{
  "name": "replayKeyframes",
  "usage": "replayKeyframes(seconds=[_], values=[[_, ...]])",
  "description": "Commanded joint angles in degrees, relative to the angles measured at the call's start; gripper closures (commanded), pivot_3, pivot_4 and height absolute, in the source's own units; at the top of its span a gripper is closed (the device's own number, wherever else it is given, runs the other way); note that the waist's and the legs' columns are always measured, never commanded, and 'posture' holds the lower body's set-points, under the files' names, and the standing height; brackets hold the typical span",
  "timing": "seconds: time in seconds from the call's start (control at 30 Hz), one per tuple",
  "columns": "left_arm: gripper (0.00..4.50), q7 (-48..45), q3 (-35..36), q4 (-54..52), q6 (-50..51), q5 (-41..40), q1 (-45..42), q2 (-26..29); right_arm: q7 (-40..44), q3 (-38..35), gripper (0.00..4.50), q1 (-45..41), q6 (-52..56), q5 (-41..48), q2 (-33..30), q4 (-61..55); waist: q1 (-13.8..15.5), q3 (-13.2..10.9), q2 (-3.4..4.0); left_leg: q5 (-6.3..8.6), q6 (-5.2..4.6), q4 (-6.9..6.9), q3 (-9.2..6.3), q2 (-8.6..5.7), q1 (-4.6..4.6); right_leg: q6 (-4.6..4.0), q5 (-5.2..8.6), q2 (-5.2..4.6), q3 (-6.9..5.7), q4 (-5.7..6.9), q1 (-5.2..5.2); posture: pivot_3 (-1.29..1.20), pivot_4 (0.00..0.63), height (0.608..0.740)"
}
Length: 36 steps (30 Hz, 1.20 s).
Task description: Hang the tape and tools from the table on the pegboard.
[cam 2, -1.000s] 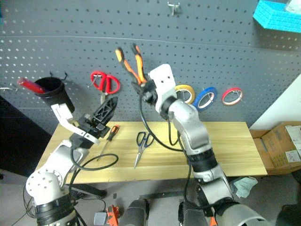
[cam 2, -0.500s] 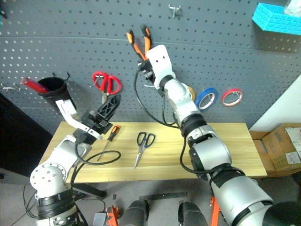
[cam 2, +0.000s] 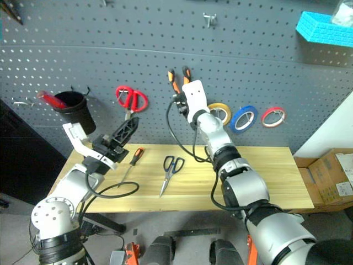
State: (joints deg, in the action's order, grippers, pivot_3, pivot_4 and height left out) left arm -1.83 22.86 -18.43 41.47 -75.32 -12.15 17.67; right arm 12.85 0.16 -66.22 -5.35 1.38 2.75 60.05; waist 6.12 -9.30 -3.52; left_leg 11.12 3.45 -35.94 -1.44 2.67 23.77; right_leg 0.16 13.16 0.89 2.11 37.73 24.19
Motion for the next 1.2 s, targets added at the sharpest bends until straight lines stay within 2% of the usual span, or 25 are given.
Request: replayKeyframes(seconds=[0.03,0.2,0.27,0.37,0.5,0.63,0.7,0.9,1.13,1.2], values=[[0.0,-0.8,-0.72,-0.75,-1.21,0.69,-1.22,0.18,1.2,0.51,2.36,1.45,2.53,-0.81,-1.6,-2.15,0.18,0.0,0.0,0.0,0.0,0.01,-0.01,0.0,0.01,-0.01,-0.01,0.0,-0.01,-0.01,0.0,0.29,0.073,0.74],[0.0,-1.17,-1.43,1.06,-1.62,3.44,-2.01,0.54,1.56,0.94,0.78,2.03,4.05,-1.0,-2.49,-5.56,0.23,0.02,0.04,0.0,0.0,-0.04,0.03,0.0,-0.01,-0.01,-0.01,0.0,0.02,0.01,0.0,0.28,0.075,0.74],[0.0,0.12,-2.59,2.73,-2.22,9.34,-2.09,2.08,3.28,1.89,0.1,4.44,6.02,-1.06,-2.95,-10.32,0.15,0.03,0.04,-0.01,0.0,-0.05,0.02,0.0,-0.01,0.0,0.0,0.01,0.02,0.02,0.0,0.28,0.076,0.74],[0.0,-0.64,-6.09,4.83,-2.35,18.47,-1.22,5.37,6.43,3.76,0.04,10.76,11.23,-1.17,-4.37,-21.45,0.03,0.01,0.07,0.0,0.0,-0.02,0.0,0.01,-0.01,0.03,0.01,0.04,0.01,0.06,0.02,0.27,0.085,0.74],[0.0,-2.07,-14.13,7.35,-4.91,33.07,0.07,8.74,13.3,7.7,0.04,23.6,22.55,0.96,-8.17,-45.1,0.19,-0.04,0.2,0.0,0.01,0.09,0.04,-0.01,0.05,0.02,0.02,0.02,0.04,-0.01,0.09,0.25,0.099,0.74],[0.0,-1.13,-18.51,10.83,-5.44,41.55,0.98,7.14,20.24,12.09,0.04,33.72,30.97,3.67,-12.88,-62.76,-0.21,-0.18,0.51,0.02,0.01,0.11,0.13,0.0,0.09,0.23,0.15,-0.01,0.11,-0.04,0.17,0.21,0.115,0.74],[0.0,-1.8,-22.38,12.45,-5.57,44.99,1.42,4.78,25.23,14.81,0.04,39.86,30.3,4.13,-17.65,-68.27,-0.47,-0.2,0.63,0.02,0.01,0.09,0.14,0.02,0.05,0.23,0.19,0.0,0.12,-0.01,0.17,0.18,0.134,0.74],[0.0,-3.46,-27.59,19.04,-6.11,52.47,-0.06,-0.34,31.8,19.49,0.04,46.66,23.04,2.21,-25.28,-71.03,-1.94,-0.57,1.14,0.01,-0.01,-0.1,0.16,-0.01,-0.01,-0.03,0.36,0.0,0.2,0.01,0.06,0.14,0.172,0.74],[0.0,0.17,-27.64,22.9,-4.13,59.5,0.44,-3.48,33.01,19.42,0.04,45.1,22.47,2.69,-25.21,-70.63,-4.44,-1.16,1.36,-0.01,-0.05,-0.05,0.09,0.01,-0.06,0.0,0.36,0.05,0.19,0.08,0.07,0.1,0.214,0.74],[0.0,0.61,-27.33,22.44,-2.84,60.15,1.26,-4.32,33.74,19.49,0.04,44.43,22.52,3.01,-25.24,-70.43,-4.71,-1.48,1.46,0.0,-0.06,-0.03,0.09,0.0,-0.04,0.29,0.24,0.05,0.19,0.07,0.07,0.1,0.221,0.74]])
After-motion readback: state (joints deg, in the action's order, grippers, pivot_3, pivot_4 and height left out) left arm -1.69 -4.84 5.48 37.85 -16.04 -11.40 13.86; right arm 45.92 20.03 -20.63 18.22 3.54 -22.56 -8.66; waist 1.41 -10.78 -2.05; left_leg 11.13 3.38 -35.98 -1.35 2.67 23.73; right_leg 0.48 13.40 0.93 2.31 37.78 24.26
